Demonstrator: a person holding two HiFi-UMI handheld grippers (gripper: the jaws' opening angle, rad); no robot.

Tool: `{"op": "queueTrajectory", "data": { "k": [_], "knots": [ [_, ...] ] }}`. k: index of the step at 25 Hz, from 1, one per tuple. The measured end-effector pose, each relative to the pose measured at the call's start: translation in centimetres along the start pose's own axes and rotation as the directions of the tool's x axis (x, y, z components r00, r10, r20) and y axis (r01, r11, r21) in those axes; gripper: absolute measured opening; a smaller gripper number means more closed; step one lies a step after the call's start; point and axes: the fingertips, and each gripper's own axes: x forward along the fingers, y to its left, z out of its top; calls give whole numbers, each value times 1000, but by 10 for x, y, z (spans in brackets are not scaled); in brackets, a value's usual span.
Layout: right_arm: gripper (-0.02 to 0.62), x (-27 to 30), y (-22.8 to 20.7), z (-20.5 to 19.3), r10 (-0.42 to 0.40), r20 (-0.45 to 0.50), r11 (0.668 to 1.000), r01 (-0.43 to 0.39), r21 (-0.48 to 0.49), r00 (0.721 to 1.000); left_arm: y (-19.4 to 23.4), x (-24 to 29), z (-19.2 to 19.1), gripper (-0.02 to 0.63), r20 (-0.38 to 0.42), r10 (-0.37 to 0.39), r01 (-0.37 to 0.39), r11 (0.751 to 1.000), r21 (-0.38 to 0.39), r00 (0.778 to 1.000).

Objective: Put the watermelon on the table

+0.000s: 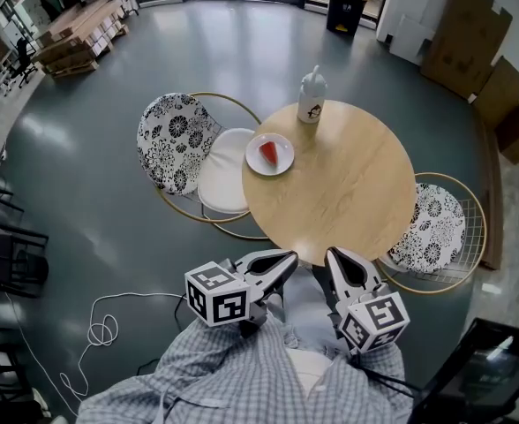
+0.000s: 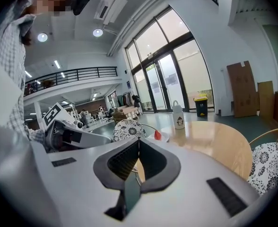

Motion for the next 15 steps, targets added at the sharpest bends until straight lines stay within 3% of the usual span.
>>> {"op": "queueTrajectory", "data": {
  "k": [15],
  "knots": [
    [9,5,2,-5,29,-24,1000,-29,12,999,6,2,-1,8,-6,3,-3,1000,-11,1000]
  ]
}}
